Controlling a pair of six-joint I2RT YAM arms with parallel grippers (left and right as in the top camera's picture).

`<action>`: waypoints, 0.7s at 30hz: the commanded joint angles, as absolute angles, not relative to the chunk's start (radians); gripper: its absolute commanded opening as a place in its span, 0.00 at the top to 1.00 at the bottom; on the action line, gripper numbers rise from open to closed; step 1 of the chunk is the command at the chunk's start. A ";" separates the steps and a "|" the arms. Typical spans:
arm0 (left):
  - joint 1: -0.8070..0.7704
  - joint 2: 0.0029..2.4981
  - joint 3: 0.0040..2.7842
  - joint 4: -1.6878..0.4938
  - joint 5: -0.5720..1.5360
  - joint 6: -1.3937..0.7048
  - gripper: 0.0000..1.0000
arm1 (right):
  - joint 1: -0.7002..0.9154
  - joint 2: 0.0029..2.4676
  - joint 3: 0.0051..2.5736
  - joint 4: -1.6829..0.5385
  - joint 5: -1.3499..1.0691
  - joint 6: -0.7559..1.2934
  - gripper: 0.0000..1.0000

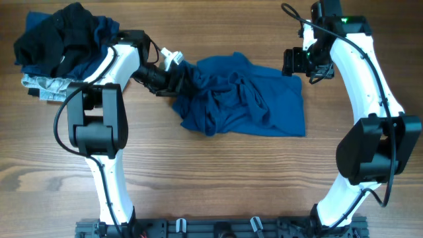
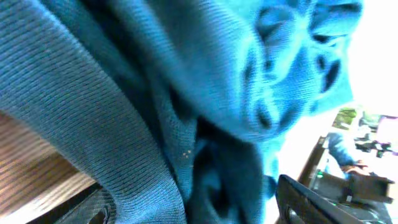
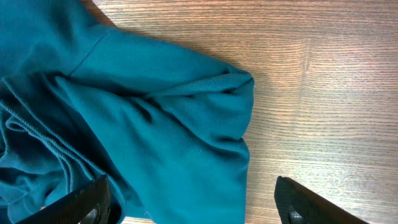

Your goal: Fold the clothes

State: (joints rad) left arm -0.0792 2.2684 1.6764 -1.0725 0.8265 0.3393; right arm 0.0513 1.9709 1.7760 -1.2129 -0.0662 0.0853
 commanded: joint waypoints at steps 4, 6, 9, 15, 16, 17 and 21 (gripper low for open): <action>-0.081 2.287 1.668 -1.060 1.008 0.390 0.21 | 0.054 1.952 1.802 -1.217 -0.048 0.079 0.15; -0.081 2.287 1.668 -1.053 1.010 0.390 0.25 | 0.054 1.952 1.802 -1.219 -0.048 0.078 0.16; -0.081 2.287 1.668 -1.055 0.960 0.380 0.54 | 0.054 1.952 1.802 -1.222 -0.048 0.078 0.15; -0.081 2.287 1.668 -1.058 0.764 0.299 0.48 | 0.054 1.952 1.802 -1.224 -0.048 0.078 0.15; -0.081 2.287 1.668 -1.058 0.764 0.299 0.48 | 0.054 1.952 1.802 -1.224 -0.048 0.078 0.15; -0.081 2.287 1.668 -1.057 0.764 0.299 0.48 | 0.054 1.952 1.802 -1.225 -0.048 0.078 0.15; -0.081 2.287 1.668 -1.053 0.739 0.298 0.48 | 0.054 1.952 1.802 -1.228 -0.048 0.078 0.15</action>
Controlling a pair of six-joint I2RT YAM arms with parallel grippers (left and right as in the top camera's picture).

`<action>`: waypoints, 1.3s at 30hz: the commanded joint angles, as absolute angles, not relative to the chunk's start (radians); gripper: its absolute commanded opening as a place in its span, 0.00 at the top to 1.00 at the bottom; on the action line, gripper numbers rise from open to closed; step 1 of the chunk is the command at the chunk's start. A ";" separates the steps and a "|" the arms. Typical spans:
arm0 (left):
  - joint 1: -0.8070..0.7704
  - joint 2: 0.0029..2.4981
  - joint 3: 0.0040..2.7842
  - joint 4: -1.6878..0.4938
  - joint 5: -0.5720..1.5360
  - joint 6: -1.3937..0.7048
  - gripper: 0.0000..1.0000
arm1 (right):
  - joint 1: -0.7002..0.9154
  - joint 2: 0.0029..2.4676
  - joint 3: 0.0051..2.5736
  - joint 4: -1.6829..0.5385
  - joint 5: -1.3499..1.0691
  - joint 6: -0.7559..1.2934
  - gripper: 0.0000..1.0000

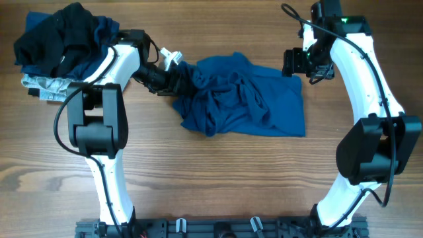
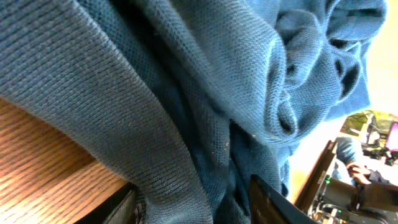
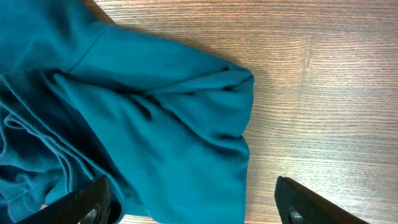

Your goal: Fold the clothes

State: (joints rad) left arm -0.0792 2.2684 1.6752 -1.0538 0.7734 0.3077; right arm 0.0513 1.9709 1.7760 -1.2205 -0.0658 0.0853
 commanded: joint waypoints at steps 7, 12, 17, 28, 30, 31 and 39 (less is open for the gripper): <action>-0.080 2.281 1.678 -1.037 0.746 0.223 0.96 | 0.054 1.952 1.802 -1.233 -0.048 0.079 0.15; -0.088 2.177 1.736 -1.069 0.780 0.201 0.96 | 0.054 1.952 1.802 -1.233 -0.048 0.076 0.15; -0.167 2.010 1.757 -1.061 0.750 0.201 0.96 | 0.052 1.952 1.802 -1.233 -0.072 0.092 0.15; -0.577 1.970 1.756 -0.926 0.535 0.170 0.96 | -0.147 1.831 1.805 -1.217 -0.288 0.098 0.16; -0.649 1.983 1.756 -0.879 0.488 0.170 0.96 | -0.210 1.772 1.808 -1.216 -0.337 0.077 0.16; -0.675 1.991 1.756 -0.850 0.471 0.167 0.96 | -0.241 1.743 1.808 -1.218 -0.347 0.075 0.16; -0.743 2.115 1.756 -0.554 0.443 0.068 0.96 | -0.312 1.657 1.808 -1.269 -0.348 0.026 0.14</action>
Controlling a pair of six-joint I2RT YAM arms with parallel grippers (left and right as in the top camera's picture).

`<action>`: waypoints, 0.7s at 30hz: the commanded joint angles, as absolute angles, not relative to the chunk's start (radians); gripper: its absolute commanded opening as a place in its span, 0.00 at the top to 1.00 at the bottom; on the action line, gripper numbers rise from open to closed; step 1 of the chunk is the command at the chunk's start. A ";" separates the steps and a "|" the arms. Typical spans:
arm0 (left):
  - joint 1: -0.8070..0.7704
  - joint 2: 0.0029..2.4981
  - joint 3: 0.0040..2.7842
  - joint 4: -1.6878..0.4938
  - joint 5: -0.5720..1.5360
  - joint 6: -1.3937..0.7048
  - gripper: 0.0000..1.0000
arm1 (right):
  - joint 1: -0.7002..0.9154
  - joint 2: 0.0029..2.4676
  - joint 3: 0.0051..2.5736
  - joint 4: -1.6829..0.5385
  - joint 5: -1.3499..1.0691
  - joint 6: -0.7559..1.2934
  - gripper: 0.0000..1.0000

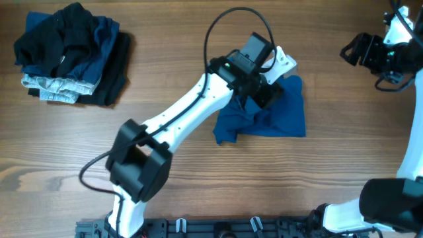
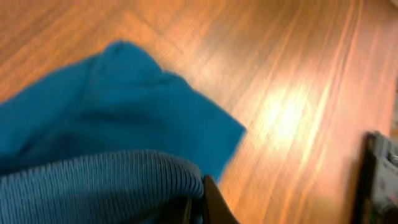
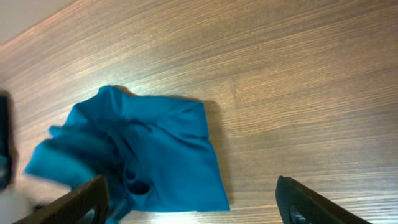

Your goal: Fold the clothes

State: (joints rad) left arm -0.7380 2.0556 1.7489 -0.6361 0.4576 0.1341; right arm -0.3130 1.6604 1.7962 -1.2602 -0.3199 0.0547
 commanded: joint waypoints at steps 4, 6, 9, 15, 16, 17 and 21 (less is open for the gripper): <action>-0.743 2.149 1.756 -0.384 0.444 -0.018 0.96 | -0.312 1.657 1.808 -1.258 -0.348 0.027 0.14; -0.744 2.149 1.756 -0.335 0.444 -0.045 0.91 | -0.312 1.657 1.808 -1.251 -0.348 0.027 0.14; -0.749 2.149 1.757 -0.306 0.448 -0.066 0.00 | -0.312 1.657 1.808 -1.242 -0.348 0.027 0.13; -0.749 2.092 1.757 -0.307 0.455 -0.121 0.00 | -0.312 1.657 1.808 -1.215 -0.348 0.034 0.12; -0.749 2.072 1.757 -0.307 0.455 -0.121 0.00 | -0.312 1.657 1.808 -1.213 -0.348 0.034 0.11; -0.744 2.041 1.757 -0.308 0.455 -0.121 0.00 | -0.312 1.660 1.808 -1.213 -0.349 0.034 0.11; -0.680 1.856 1.757 -0.332 0.447 -0.139 0.00 | -0.312 1.691 1.787 -1.213 -0.362 0.053 0.09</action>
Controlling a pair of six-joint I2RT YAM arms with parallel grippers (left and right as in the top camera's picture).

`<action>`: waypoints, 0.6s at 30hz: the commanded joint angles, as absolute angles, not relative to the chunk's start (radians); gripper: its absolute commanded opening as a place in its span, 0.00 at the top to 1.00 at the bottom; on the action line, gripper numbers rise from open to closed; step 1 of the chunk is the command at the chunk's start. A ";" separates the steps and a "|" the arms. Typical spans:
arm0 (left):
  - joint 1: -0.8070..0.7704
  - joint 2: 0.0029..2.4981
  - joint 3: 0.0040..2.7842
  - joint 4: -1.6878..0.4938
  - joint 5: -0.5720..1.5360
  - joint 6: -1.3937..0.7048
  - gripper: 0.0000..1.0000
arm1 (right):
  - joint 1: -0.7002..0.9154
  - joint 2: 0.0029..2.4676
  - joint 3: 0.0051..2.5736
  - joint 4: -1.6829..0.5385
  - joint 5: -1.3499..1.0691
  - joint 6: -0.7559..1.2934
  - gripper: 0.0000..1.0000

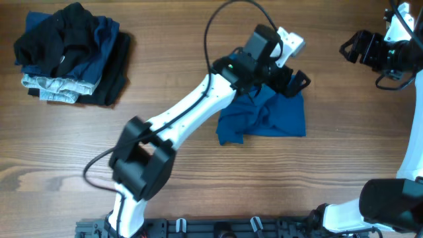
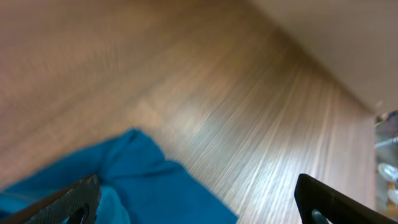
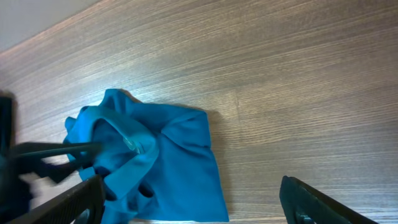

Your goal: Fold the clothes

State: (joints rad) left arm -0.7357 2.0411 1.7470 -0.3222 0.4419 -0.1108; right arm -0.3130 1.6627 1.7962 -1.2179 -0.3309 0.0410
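Note:
The blue garment (image 1: 268,118) lies bunched on the wooden table (image 1: 198,178), its left part heaped over its right half. It also shows at the lower left of the left wrist view as blue cloth (image 2: 146,186), and in the right wrist view as a rumpled garment (image 3: 165,162). My left gripper (image 1: 295,82) hangs open just above the garment's upper right corner, with nothing between its fingers (image 2: 78,202). Far to the right, my right gripper (image 1: 350,49) stands open and empty, well away from the cloth.
A pile of dark, blue and grey clothes (image 1: 66,49) sits at the table's far left corner. My left arm (image 1: 192,112) stretches diagonally across the middle of the table. The table's far edge (image 3: 37,25) runs behind the garment.
My left gripper was shut on a fold of the blue garment over its right half. It has let go and now stands open slightly higher and further right. The right arm has not moved.
The garment first lay spread and crumpled mid-table, with my left gripper at its left edge and the right gripper open by its upper right corner. Then the left part lay over the right half and the right arm was far right. Now the cloth is released.

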 commanded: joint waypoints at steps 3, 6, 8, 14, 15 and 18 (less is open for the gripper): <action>-0.599 1.744 1.757 -0.383 0.396 -0.171 0.00 | -0.304 1.711 1.745 -1.227 -0.441 0.052 0.10; -0.505 1.670 1.757 -0.470 0.317 -0.198 0.00 | -0.258 1.712 1.657 -1.228 -0.449 0.068 0.14; -0.435 1.647 1.757 -0.546 0.263 -0.233 0.00 | -0.220 1.712 1.580 -1.206 -0.450 0.125 0.15; -0.311 1.663 1.756 -0.722 0.260 -0.245 0.00 | -0.066 1.712 1.291 -0.904 -0.450 0.390 0.15; -0.305 1.665 1.756 -0.735 0.260 -0.245 0.00 | -0.041 1.712 1.258 -0.845 -0.450 0.429 0.14; -0.299 1.665 1.756 -0.764 0.253 -0.244 0.00 | 0.033 1.712 1.187 -0.667 -0.443 0.522 0.15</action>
State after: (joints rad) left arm -0.3054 1.6596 1.7580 -0.7494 0.2687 -0.2310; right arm -0.0219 1.7061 1.2324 -0.7616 -0.4301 0.3710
